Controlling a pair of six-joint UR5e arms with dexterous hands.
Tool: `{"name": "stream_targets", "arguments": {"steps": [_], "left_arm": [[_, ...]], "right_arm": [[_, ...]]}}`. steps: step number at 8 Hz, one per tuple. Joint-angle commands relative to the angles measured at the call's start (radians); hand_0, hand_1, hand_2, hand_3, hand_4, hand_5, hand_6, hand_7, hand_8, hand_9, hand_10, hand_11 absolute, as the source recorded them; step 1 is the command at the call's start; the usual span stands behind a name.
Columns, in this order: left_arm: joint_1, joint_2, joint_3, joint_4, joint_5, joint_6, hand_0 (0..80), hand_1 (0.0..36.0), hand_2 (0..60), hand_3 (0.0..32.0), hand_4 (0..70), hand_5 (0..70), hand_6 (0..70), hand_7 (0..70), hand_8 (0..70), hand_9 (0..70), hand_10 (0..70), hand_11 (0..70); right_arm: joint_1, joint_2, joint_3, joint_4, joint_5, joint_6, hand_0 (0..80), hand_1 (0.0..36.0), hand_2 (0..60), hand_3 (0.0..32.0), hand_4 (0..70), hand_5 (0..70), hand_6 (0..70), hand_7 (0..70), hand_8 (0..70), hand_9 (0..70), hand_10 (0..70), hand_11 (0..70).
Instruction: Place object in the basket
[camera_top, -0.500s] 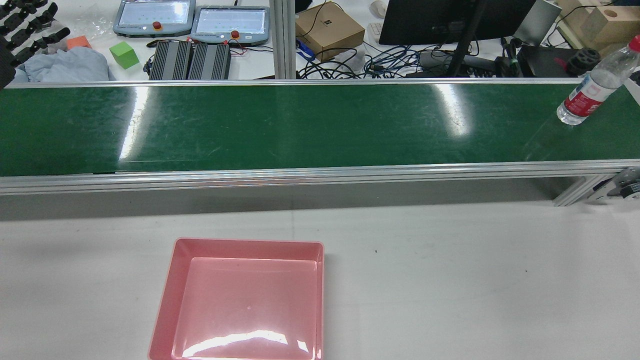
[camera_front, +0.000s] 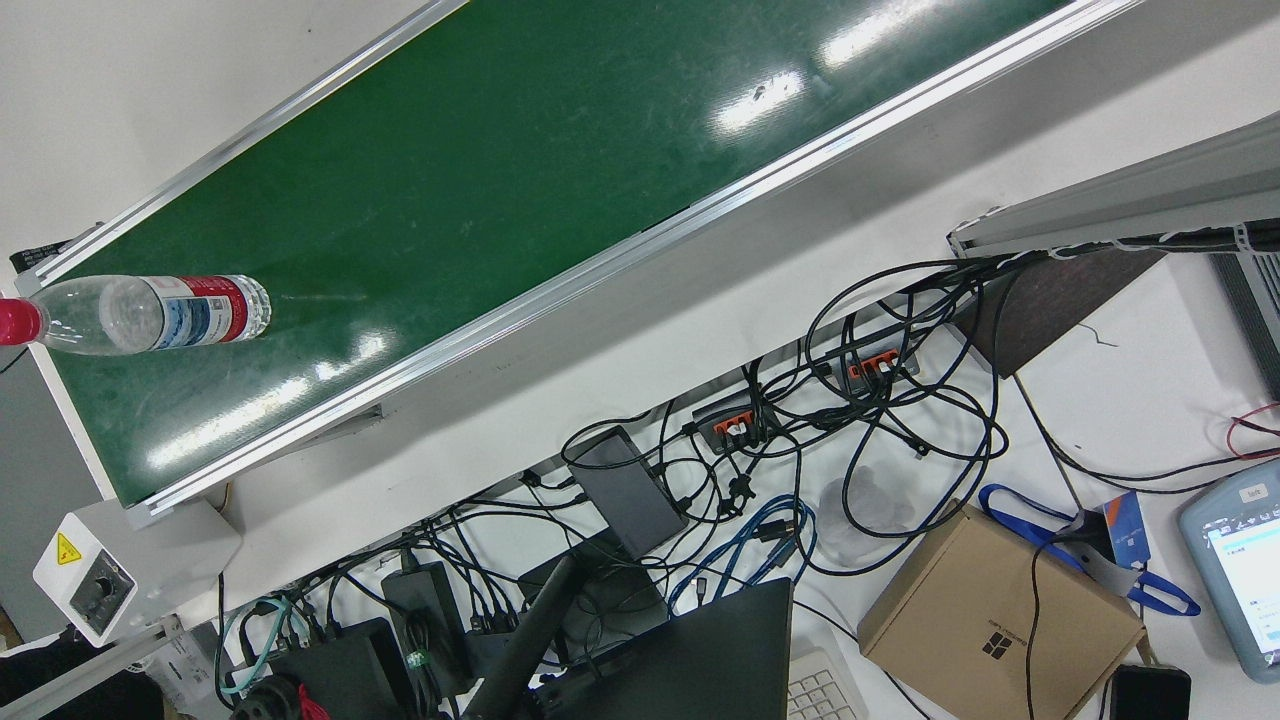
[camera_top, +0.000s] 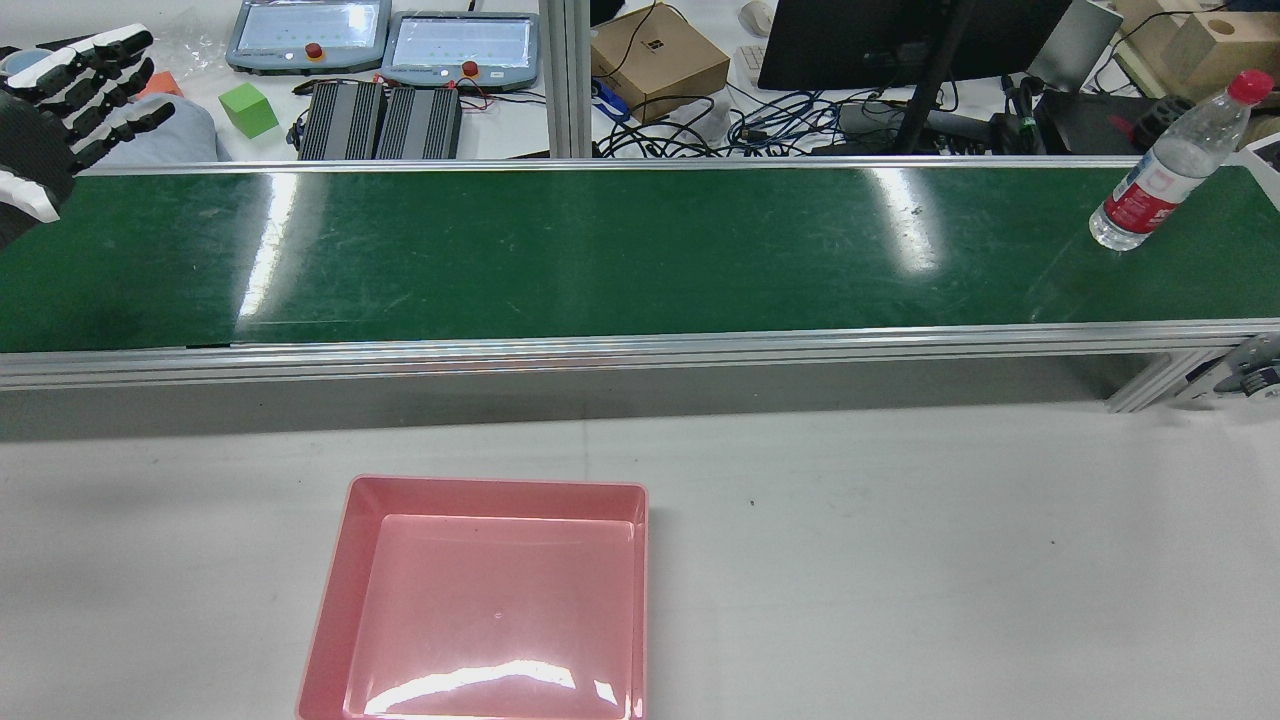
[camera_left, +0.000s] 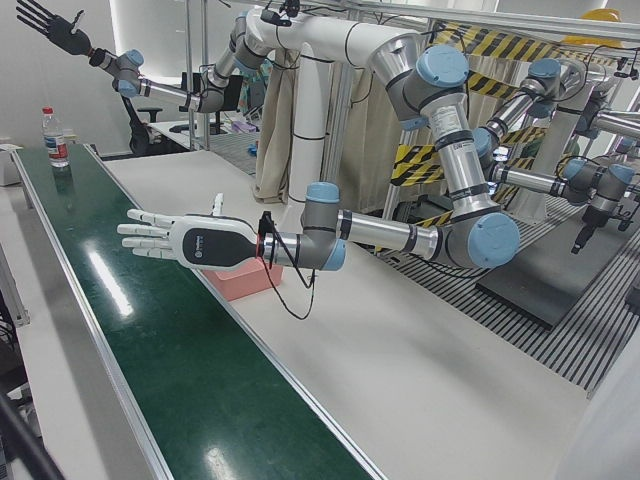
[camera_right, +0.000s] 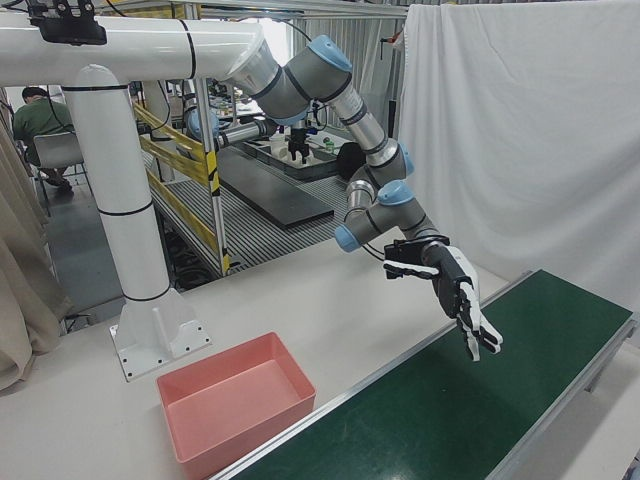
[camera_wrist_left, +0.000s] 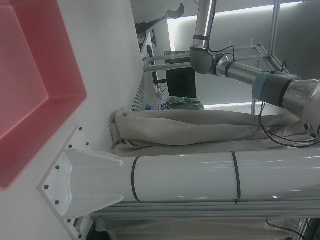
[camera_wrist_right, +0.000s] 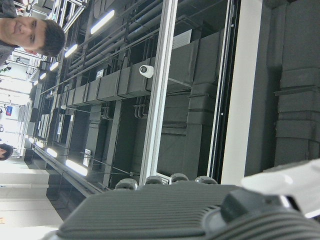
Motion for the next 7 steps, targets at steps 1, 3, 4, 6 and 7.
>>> {"name": "stream_targets", "arguments": {"steps": [1,3,4,6,7], "left_arm": [[-0.005,0.0,0.077,-0.051,-0.001,-0.002,50.8,7.6,0.0,0.0,7.4,11.1,1.2,0.0,0.8,0.0,5.3,9.0],[-0.027,0.002,0.111,-0.082,0.003,-0.009,50.8,7.7,0.0,0.0,7.2,11.1,1.1,0.0,0.9,0.0,5.2,9.0],[-0.035,0.003,0.109,-0.087,0.005,-0.014,50.9,7.5,0.0,0.0,7.4,10.9,1.2,0.0,0.9,0.0,5.1,8.8],[-0.036,0.003,0.108,-0.087,0.006,-0.021,50.8,7.5,0.0,0.0,7.7,11.3,1.2,0.0,0.9,0.0,5.1,8.8],[-0.036,0.003,0.109,-0.085,0.006,-0.02,50.9,7.5,0.0,0.0,7.9,11.4,1.2,0.0,0.9,0.0,5.3,9.0]], "right_arm": [[0.0,0.0,0.0,0.0,0.0,0.0,0.0,0.0,0.0,0.0,0.0,0.0,0.0,0.0,0.0,0.0,0.0,0.0],[0.0,0.0,0.0,0.0,0.0,0.0,0.0,0.0,0.0,0.0,0.0,0.0,0.0,0.0,0.0,0.0,0.0,0.0],[0.0,0.0,0.0,0.0,0.0,0.0,0.0,0.0,0.0,0.0,0.0,0.0,0.0,0.0,0.0,0.0,0.0,0.0],[0.0,0.0,0.0,0.0,0.0,0.0,0.0,0.0,0.0,0.0,0.0,0.0,0.0,0.0,0.0,0.0,0.0,0.0],[0.0,0.0,0.0,0.0,0.0,0.0,0.0,0.0,0.0,0.0,0.0,0.0,0.0,0.0,0.0,0.0,0.0,0.0]]}}
